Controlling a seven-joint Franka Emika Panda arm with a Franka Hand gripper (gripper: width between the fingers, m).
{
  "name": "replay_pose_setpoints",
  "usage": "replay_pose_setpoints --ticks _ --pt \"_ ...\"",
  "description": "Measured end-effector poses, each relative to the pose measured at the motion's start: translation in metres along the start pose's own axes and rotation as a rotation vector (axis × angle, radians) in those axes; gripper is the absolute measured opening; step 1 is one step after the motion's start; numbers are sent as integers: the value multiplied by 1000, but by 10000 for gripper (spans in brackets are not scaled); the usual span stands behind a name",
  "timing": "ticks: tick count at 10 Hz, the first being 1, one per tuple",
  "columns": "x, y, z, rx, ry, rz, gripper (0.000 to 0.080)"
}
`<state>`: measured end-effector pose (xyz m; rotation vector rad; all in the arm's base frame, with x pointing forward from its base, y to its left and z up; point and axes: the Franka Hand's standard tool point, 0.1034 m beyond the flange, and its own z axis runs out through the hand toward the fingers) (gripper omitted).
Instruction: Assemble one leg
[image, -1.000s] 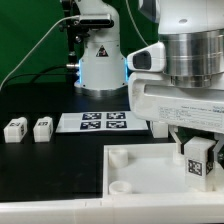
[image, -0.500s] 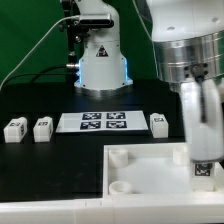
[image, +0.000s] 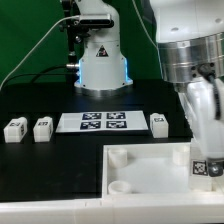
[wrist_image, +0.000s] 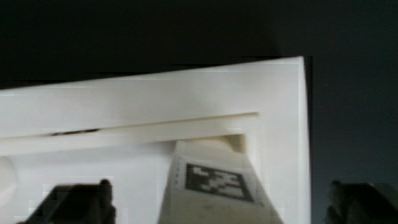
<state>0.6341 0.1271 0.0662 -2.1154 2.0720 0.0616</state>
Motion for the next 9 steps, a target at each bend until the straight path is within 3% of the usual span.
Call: replay_pose_setpoints --ticks 2,5,6,7,8,9 --pt "-2 2 1 5 0 -376 644" --pt "1 2 1 -1 5 -645 648" --pt "4 4 0 -44 4 -874 648" --pt "4 2 -3 -110 -11 -1091 648" --pt "3 -2 -3 -123 -19 -1172 648" --pt "4 -2 -3 -117 -14 -1156 648"
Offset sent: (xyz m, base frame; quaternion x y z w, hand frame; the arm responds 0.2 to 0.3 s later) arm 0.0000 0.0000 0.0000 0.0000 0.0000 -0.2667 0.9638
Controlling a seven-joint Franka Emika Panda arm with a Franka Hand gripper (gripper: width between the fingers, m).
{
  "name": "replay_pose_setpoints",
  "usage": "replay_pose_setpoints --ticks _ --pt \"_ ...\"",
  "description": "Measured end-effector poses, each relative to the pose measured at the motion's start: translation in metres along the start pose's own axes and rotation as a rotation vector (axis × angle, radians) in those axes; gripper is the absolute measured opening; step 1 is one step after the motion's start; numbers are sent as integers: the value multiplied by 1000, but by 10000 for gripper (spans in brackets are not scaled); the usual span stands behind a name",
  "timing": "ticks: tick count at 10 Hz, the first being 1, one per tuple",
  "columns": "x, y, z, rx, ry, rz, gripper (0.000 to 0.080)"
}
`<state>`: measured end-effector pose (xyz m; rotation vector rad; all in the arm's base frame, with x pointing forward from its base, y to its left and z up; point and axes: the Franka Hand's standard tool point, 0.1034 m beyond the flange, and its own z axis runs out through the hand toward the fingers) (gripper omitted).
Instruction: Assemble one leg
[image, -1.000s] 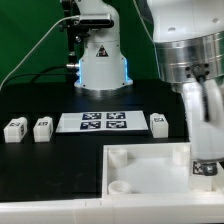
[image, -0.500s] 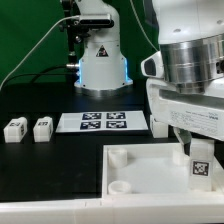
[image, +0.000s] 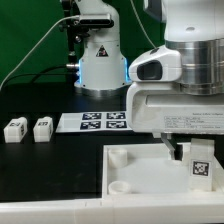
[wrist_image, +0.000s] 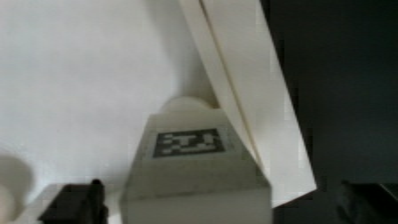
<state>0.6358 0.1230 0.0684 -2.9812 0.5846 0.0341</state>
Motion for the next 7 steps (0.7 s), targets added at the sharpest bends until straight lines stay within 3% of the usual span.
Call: replay_pose_setpoints --ticks 1,2,3,4,7 --pt "0 0 0 0 0 29 559" --pt "0 0 0 1 -1 87 369" --pt "-1 2 1 -3 -5 184 369" --pt "0 3 1 -4 -4 285 296" --pt "0 3 0 -8 -6 656 296"
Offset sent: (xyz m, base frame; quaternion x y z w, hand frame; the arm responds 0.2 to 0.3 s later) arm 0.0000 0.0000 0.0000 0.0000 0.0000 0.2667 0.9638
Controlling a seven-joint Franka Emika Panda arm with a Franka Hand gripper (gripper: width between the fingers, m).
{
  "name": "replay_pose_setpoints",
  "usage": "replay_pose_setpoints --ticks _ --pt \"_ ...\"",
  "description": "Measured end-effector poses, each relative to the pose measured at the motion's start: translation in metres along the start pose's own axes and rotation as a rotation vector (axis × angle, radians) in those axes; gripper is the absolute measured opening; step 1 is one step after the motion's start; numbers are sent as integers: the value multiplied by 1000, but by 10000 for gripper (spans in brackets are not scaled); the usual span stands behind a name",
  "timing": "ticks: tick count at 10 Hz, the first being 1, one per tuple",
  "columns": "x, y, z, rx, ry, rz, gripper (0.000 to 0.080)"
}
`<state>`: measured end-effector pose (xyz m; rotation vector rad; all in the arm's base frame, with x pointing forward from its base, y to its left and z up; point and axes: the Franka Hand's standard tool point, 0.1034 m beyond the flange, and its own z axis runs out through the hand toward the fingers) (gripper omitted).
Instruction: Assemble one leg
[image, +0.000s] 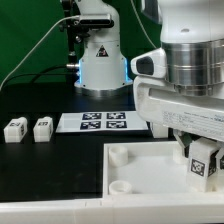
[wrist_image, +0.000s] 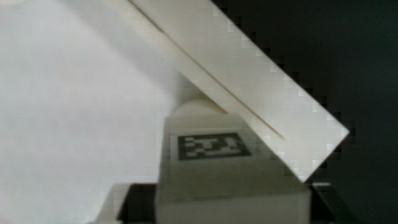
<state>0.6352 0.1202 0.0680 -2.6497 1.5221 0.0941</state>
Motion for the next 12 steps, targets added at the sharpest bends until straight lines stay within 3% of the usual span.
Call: replay_pose_setpoints --ticks 4,6,10,11,12 --pt "2 3 2 0 -27 765 296" --pt "2 2 1 6 -25 888 296" --pt "2 5 2 -6 -11 861 297" --pt "2 4 2 -6 -11 861 470" --pt "2 4 2 -6 -11 860 470"
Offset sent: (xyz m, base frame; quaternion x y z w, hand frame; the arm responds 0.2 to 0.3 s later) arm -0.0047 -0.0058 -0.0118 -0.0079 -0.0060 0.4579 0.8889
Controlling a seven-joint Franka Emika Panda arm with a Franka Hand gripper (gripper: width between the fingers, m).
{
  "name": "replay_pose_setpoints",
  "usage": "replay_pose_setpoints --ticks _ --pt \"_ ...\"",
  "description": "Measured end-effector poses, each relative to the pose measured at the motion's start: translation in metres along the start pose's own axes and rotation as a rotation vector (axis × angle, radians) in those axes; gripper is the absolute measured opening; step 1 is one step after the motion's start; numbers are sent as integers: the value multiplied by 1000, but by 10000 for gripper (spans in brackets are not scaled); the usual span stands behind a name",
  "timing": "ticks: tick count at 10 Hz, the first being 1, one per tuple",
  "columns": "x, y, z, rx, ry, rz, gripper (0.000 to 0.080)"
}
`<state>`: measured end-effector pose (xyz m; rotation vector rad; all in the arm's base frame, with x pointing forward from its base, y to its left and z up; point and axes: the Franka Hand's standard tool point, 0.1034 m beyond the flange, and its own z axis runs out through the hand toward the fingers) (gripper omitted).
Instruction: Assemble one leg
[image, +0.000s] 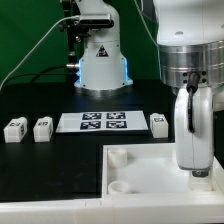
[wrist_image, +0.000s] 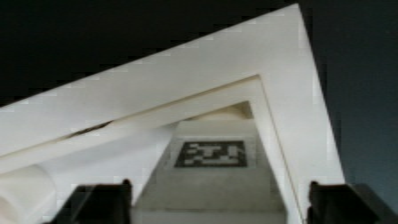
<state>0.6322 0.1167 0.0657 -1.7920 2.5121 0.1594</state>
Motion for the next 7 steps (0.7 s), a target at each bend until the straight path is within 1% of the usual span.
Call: replay_pose_setpoints --ticks 1,2,3,4,5,6,7 --pt "-3 1 -1 7 -3 -3 608" --pt "-12 5 -6 32 -15 -15 637" --pt "-17 11 -15 31 -29 -12 637" --pt "-21 8 -30 34 -40 -12 648" --pt "-23 9 -31 36 -42 -17 648" --pt "-22 10 -27 31 -38 -19 649" --pt "-22 10 -27 31 -37 -19 649"
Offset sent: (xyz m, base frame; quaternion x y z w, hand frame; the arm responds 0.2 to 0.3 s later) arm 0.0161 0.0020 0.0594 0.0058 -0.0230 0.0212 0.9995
